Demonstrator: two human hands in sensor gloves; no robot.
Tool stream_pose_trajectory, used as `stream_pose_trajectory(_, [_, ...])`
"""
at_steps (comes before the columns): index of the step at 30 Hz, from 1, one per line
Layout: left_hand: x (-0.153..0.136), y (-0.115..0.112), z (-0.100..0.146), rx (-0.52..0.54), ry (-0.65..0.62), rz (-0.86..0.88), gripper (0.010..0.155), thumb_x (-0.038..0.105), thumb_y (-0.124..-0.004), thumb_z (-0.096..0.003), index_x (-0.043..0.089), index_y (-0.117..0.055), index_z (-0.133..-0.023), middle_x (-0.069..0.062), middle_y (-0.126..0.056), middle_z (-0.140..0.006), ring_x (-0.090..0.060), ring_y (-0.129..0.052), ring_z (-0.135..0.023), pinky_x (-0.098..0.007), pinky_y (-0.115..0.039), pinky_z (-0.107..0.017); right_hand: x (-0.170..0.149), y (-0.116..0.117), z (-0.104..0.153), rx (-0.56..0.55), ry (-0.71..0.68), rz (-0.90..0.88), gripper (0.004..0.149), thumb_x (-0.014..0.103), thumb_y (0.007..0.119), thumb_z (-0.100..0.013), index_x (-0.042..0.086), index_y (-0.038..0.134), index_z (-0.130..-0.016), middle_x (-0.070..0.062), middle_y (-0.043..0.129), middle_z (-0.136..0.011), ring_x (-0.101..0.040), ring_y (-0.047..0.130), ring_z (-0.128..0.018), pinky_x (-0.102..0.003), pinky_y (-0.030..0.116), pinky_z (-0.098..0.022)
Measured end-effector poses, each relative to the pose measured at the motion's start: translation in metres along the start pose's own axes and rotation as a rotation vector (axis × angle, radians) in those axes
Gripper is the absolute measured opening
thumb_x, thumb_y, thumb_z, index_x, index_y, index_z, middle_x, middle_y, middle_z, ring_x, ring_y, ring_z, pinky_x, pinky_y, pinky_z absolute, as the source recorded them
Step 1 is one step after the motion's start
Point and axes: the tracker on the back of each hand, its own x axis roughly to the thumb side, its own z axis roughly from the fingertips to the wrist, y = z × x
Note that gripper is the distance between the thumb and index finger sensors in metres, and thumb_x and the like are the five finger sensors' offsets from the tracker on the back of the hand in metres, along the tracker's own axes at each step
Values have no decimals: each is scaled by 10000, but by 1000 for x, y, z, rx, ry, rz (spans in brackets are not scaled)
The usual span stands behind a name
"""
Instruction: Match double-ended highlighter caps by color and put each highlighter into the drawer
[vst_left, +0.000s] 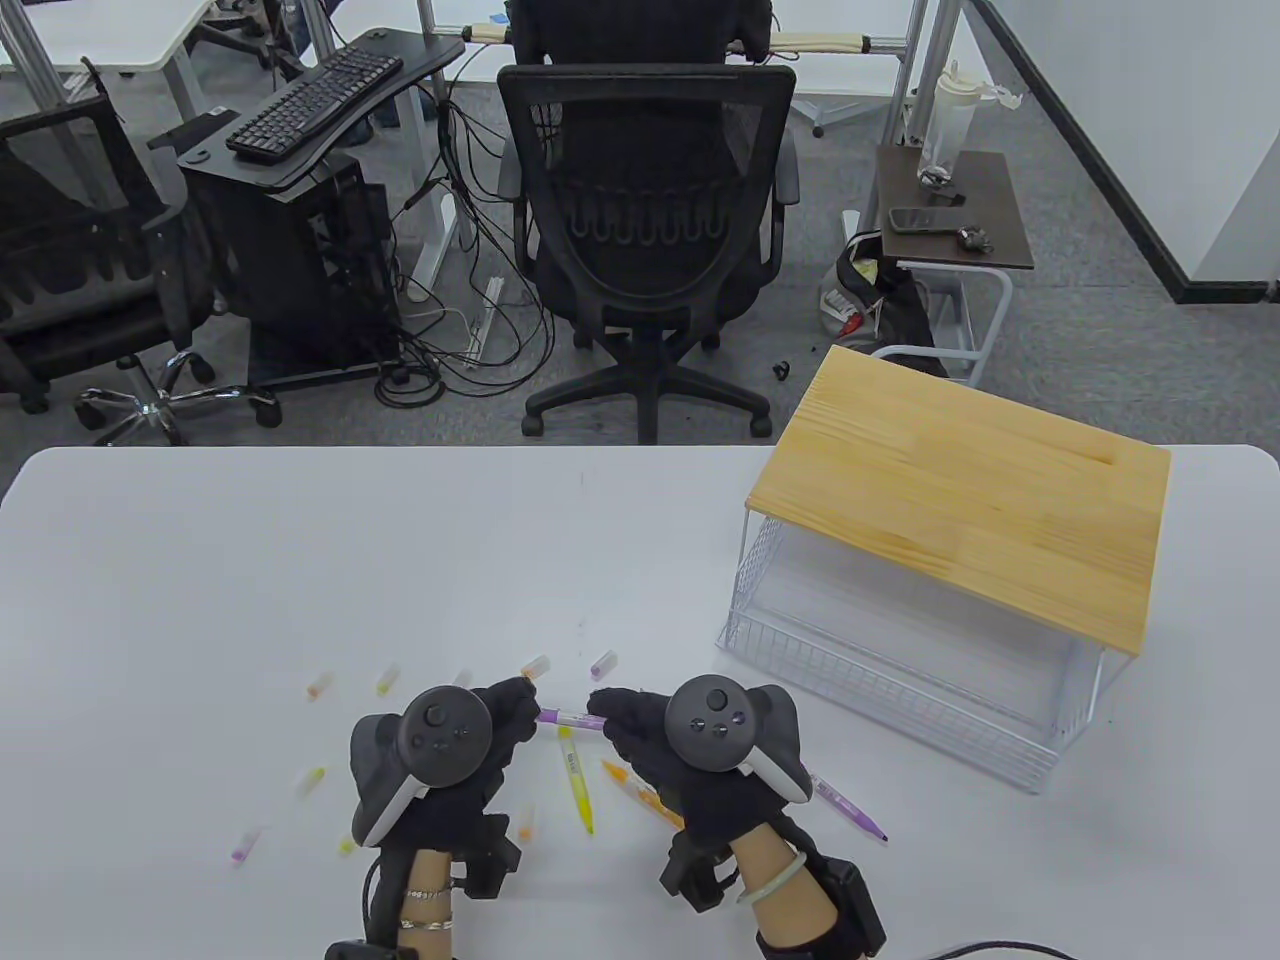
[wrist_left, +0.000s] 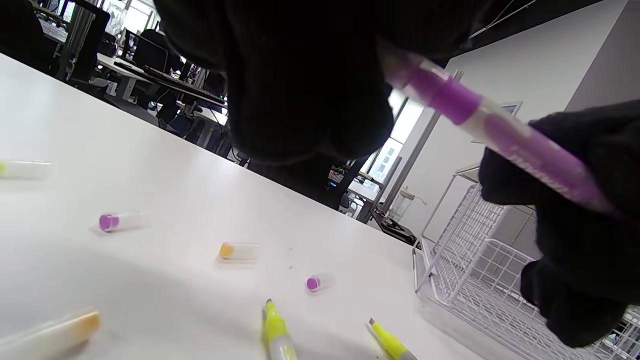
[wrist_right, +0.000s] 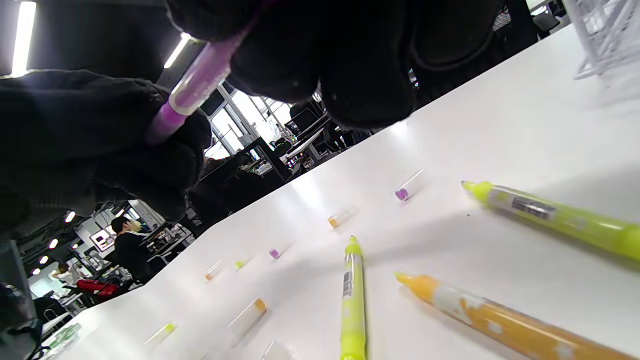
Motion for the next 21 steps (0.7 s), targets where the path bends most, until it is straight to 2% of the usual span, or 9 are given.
stream_pose_trajectory(2, [4, 3, 2, 27, -10, -3, 462, 353, -690, -513, 136, -866, -881, -39, -1039, -687, -198, -1034, -539, -517, -685, -695, -1, 0, 0, -15, 1, 2, 444, 311, 615, -601, 206, 678, -1027, -11, 871, -792, -336, 882, -747, -645, 554, -733])
stream_pose_trajectory(5, [15, 7, 6, 64, -24, 7, 468, 362, -701, -512, 157, -842, -908, -29, -1019, -736, -202, -1021, -588, -527, -668, -700, 5, 6, -1, -19, 16, 143, 446, 325, 645, -600, 220, 680, -1032, -18, 863, -919, -402, 835, -876, -670, 529, -733])
stream_pose_trajectory(7, [23, 8, 9, 78, -27, -50, 466, 365, -709, -507, 170, -842, -909, -25, -1018, -741, -201, -1019, -594, -526, -666, -703, 10, 13, -1, -17, 15, 209, 459, 340, 653, -598, 225, 665, -1042, -24, 847, -962, -404, 818, -905, -672, 522, -737])
stream_pose_trajectory(10, [30, 8, 12, 88, -31, -122, 464, 381, -715, -497, 196, -852, -899, -3, -1028, -731, -181, -1030, -587, -525, -672, -705, 18, 21, 0, -30, 2, 221, 477, 373, 672, -595, 232, 653, -1050, -24, 837, -973, -397, 813, -909, -671, 520, -739])
stream_pose_trajectory(13, [34, 2, 10, 18, -70, -63, 464, 381, -718, -498, 193, -853, -900, -10, -1029, -729, -187, -1029, -585, -526, -672, -700, 25, 22, 4, -54, -24, 180, 500, 408, 668, -594, 232, 635, -1061, -29, 818, -988, -401, 799, -917, -670, 511, -743])
stream_pose_trajectory(15, [37, 0, 9, -1, -86, -41, 469, 381, -714, -502, 188, -843, -909, -13, -1024, -733, -189, -1026, -589, -527, -668, -701, 30, 20, 8, -101, -28, 189, 514, 423, 669, -590, 182, 653, -1044, -38, 817, -986, -402, 795, -916, -668, 509, -744])
stream_pose_trajectory(17, [42, 1, 11, 21, -96, -43, 474, 388, -712, -502, 189, -837, -914, -9, -1021, -738, -185, -1025, -594, -524, -668, -704, 32, 16, 11, -162, -26, 255, 506, 434, 672, -586, 190, 666, -1030, -29, 826, -975, -391, 807, -910, -664, 518, -744])
stream_pose_trajectory(21, [49, 1, 13, 33, -106, -67, 483, 392, -713, -501, 188, -829, -923, -12, -1017, -749, -185, -1022, -606, -526, -665, -708, 33, 13, 13, -219, -11, 265, 485, 455, 710, -555, 228, 706, -984, -5, 838, -960, -378, 812, -909, -664, 524, -744])
